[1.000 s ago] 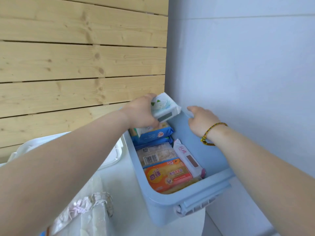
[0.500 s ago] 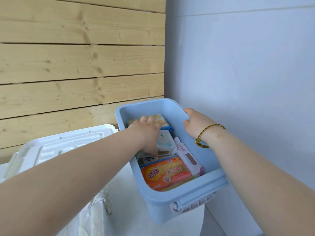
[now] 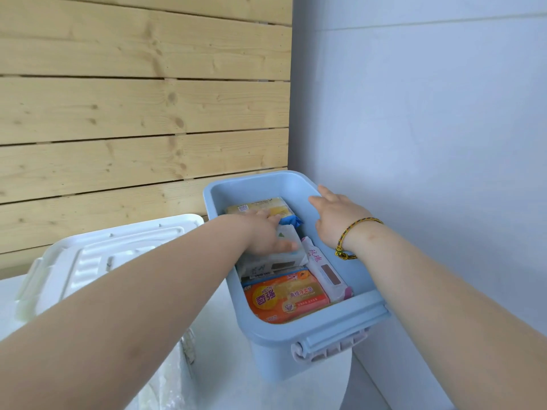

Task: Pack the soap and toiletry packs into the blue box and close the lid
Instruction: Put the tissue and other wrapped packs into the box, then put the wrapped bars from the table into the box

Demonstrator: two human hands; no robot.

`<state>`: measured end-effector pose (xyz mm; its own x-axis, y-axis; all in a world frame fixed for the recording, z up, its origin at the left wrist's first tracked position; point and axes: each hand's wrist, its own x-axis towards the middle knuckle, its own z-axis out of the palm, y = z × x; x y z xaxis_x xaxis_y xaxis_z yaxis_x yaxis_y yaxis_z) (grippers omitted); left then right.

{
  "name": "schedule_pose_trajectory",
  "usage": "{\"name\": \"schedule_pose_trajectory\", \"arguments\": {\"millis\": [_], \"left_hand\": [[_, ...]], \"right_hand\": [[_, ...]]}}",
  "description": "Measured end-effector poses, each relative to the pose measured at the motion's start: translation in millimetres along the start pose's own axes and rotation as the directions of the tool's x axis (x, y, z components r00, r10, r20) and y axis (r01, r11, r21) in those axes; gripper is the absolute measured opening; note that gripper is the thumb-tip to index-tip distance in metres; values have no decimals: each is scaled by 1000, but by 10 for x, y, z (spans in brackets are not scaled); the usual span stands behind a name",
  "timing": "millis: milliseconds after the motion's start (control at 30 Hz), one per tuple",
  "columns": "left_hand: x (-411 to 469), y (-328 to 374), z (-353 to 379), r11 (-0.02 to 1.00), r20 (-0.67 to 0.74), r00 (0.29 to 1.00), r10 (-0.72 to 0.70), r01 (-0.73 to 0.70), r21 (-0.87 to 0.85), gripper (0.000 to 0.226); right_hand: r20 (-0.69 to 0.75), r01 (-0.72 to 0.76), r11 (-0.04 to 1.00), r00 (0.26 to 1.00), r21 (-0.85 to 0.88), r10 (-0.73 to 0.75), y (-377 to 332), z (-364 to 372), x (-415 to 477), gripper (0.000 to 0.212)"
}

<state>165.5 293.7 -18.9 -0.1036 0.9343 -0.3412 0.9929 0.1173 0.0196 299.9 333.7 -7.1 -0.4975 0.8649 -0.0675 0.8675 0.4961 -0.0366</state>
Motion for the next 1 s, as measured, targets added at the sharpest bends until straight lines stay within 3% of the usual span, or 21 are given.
{"name": "schedule_pose_trajectory", "arguments": {"millis": [67, 167, 300, 400, 500, 600, 667, 733, 800, 900, 1000], "left_hand": [[-109, 6, -85, 978, -145, 989, 35, -64, -198, 51], [-436, -96, -176, 856, -339, 940, -34, -147, -495, 34], [-1085, -452, -60, 712, -507, 847, -159, -257, -653, 20], [-1635, -793, 173, 658, -550, 779, -301, -248, -711, 25], [-2135, -1108, 491, 634, -515, 702, -492, -117, -764, 33], [-2457, -1298, 855, 596, -449, 626, -637, 31, -802, 31], [-2590, -1335, 1080, 557, -393, 600, -697, 107, -824, 15], [-2631, -1351, 1304, 572, -352, 615, -705, 201, -795, 34], [-2632, -1317, 1471, 633, -297, 690, -660, 298, -715, 81], [-2600, -1293, 1613, 736, -237, 772, -590, 393, -551, 141], [-2548, -1323, 1685, 791, -231, 795, -562, 433, -432, 146]], "right_hand": [[5, -11, 1000, 1000, -17, 11, 12, 9, 8, 44], [2, -9, 998, 1000, -62, 9, -21, -15, -31, 47], [-105, 58, 998, 993, -19, -59, -112, -80, -155, 45], [-352, 152, 962, 934, 226, -65, -226, -157, -274, 35], [-488, 291, 803, 873, 520, -1, -611, -206, -521, 25], [-455, 384, 650, 888, 656, -65, -1154, -102, -836, 17], [-328, 367, 644, 926, 671, -186, -1501, 84, -997, 21], [-133, 291, 767, 956, 573, -263, -1790, 338, -1074, 37], [28, 195, 892, 974, 408, -225, -1987, 566, -1109, 51], [172, 61, 957, 979, 284, -114, -2172, 785, -1120, 64], [228, 15, 973, 971, 230, -69, -2264, 897, -1094, 78]]}}
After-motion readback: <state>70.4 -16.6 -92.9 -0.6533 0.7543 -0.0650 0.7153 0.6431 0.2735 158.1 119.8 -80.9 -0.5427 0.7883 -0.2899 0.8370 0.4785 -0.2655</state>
